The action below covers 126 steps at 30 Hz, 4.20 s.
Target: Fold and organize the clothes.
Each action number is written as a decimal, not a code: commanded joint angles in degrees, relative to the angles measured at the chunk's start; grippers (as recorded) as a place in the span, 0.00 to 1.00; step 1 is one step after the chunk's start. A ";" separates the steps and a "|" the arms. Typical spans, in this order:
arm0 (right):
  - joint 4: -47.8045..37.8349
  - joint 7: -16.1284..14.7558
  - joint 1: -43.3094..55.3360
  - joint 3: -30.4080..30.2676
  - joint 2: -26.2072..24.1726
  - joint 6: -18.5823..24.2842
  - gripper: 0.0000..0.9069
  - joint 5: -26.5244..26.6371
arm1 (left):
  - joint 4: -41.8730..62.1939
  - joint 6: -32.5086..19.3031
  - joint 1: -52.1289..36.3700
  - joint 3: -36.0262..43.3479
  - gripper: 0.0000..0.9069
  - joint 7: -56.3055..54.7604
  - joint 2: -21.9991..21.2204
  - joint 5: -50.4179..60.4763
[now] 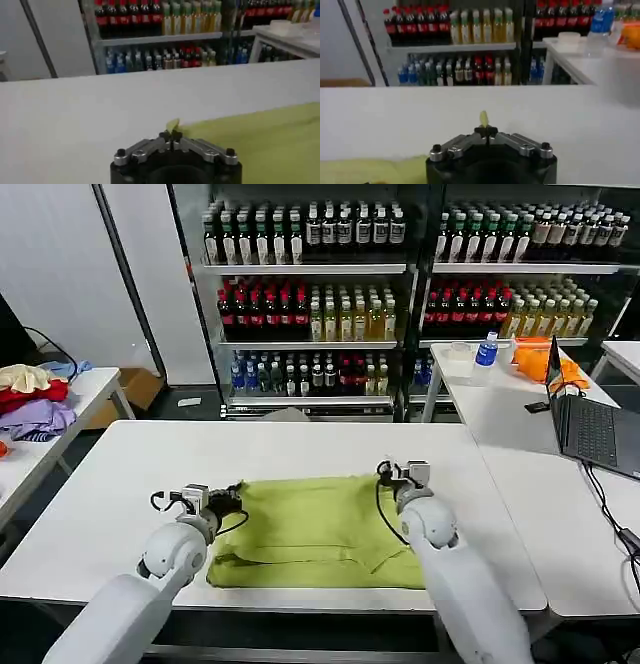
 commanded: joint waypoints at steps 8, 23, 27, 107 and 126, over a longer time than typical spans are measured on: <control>23.61 -0.14 -19.43 5.69 -5.75 0.09 0.00 -0.55 | -11.40 -0.15 9.52 -2.47 0.02 0.91 4.62 -0.06; 27.52 -0.11 -28.45 9.17 -5.18 -0.10 0.00 -1.45 | -12.78 -0.24 16.06 -3.35 0.02 2.37 6.58 3.36; 26.33 -0.02 -28.56 8.50 -4.27 -0.11 0.00 -2.29 | -11.72 -0.65 16.97 -3.31 0.02 2.70 6.25 4.78; 39.35 -0.36 -46.39 16.35 -3.91 3.04 1.00 -10.15 | -14.12 -4.94 23.41 -28.84 0.02 -4.07 -2.31 -7.84; 36.98 -0.20 -44.51 15.93 -3.65 2.95 1.00 -9.83 | -24.83 -4.06 23.18 -25.03 0.02 -5.00 -4.79 -29.73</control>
